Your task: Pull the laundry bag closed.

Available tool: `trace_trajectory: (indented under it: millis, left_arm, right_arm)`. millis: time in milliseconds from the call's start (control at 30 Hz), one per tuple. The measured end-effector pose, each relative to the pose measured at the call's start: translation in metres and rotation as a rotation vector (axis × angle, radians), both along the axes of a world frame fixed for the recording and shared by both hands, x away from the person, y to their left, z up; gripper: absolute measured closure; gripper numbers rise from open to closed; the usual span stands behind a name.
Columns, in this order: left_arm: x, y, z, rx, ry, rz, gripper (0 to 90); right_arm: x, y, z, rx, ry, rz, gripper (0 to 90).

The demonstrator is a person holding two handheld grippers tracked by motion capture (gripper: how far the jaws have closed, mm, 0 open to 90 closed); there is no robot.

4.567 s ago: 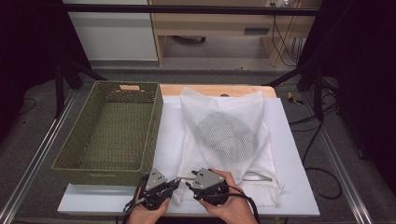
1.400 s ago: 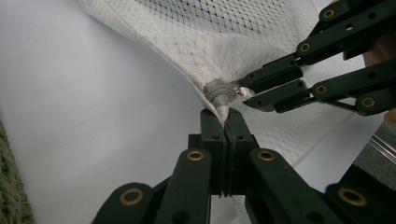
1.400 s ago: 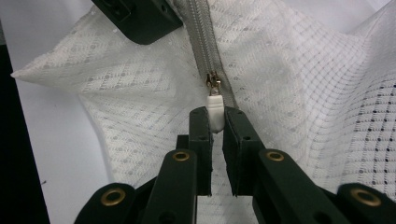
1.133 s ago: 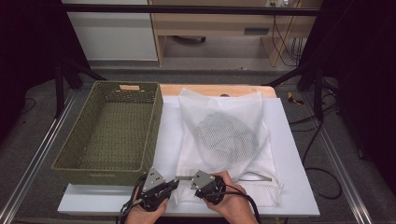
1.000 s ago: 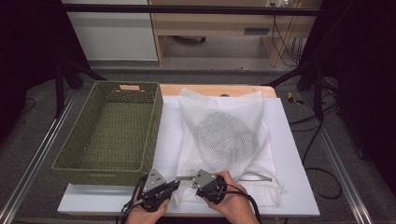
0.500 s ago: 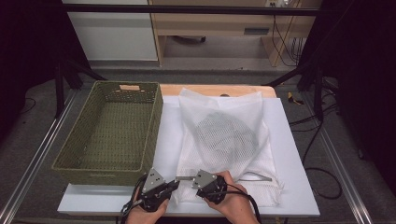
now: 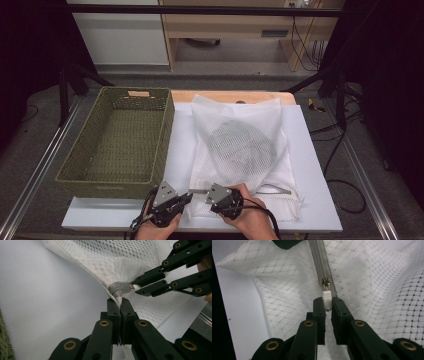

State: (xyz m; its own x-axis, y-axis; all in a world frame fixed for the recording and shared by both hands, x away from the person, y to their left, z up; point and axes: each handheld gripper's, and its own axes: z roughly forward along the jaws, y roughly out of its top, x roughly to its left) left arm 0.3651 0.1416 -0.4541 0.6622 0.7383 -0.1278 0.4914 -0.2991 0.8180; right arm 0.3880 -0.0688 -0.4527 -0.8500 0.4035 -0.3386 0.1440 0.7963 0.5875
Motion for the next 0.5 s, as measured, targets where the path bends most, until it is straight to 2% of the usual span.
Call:
trace_trajectory:
  millis: [367,500]
  left_arm:
    - [-0.0007,-0.0012,0.0011,0.001,-0.003,-0.006,89.0]
    - [-0.0009,-0.0003,0.0021,-0.004,-0.005,0.002,89.1]
  right_arm:
    - [-0.0012,0.0003,0.0000,-0.014,-0.004,0.002,82.0]
    - [-0.0014,-0.0006,0.0000,-0.034,-0.011,-0.005,82.0]
